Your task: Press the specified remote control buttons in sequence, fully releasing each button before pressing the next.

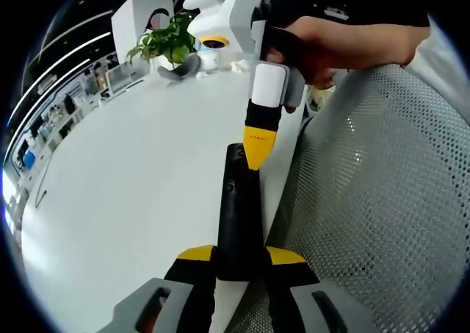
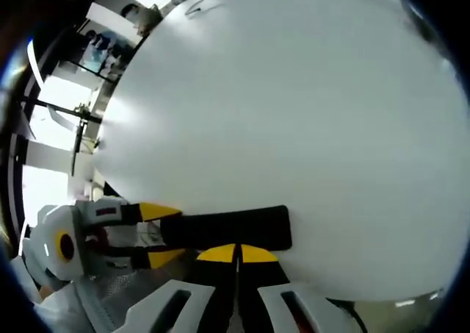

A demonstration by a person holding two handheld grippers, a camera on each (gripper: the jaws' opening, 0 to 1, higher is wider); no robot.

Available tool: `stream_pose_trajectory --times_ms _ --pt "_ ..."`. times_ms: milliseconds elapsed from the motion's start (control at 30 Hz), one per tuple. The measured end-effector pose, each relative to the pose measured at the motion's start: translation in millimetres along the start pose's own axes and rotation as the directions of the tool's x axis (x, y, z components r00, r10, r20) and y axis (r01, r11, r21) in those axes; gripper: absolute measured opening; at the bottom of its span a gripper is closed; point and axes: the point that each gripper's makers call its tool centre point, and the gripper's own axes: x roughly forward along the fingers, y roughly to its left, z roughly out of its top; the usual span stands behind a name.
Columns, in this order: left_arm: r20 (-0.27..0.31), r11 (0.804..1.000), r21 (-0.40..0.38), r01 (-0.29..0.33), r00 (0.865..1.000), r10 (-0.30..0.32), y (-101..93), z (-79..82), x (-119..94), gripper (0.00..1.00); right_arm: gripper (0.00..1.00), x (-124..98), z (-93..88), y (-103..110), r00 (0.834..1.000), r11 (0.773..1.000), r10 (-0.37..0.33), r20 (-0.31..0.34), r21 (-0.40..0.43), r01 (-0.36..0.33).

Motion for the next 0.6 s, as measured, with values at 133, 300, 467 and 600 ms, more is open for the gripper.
stream_pose_trajectory --times_ms 133,300,467,600 --pt "0.000 1.000 0.000 0.000 1.000 0.000 0.1 0.0 0.2 0.25 0.00 0.8 0.4 -0.9 1.000 1.000 -0.003 -0.003 -0.007 0.003" --pt "0.000 1.000 0.000 0.000 1.000 0.000 0.3 -0.2 0.3 0.25 0.00 0.8 0.5 -2.0 1.000 1.000 0.005 -0.003 0.012 -0.005" --pt "0.000 1.000 0.001 -0.001 1.000 0.001 0.1 -0.1 -0.3 0.25 0.00 0.6 -0.2 -0.5 1.000 1.000 0.013 -0.006 0.026 -0.013" --pt "0.000 1.000 0.001 -0.001 1.000 0.001 0.2 -0.2 -0.1 0.25 0.00 1.5 0.5 -1.2 1.000 1.000 0.011 -0.005 0.023 -0.011"
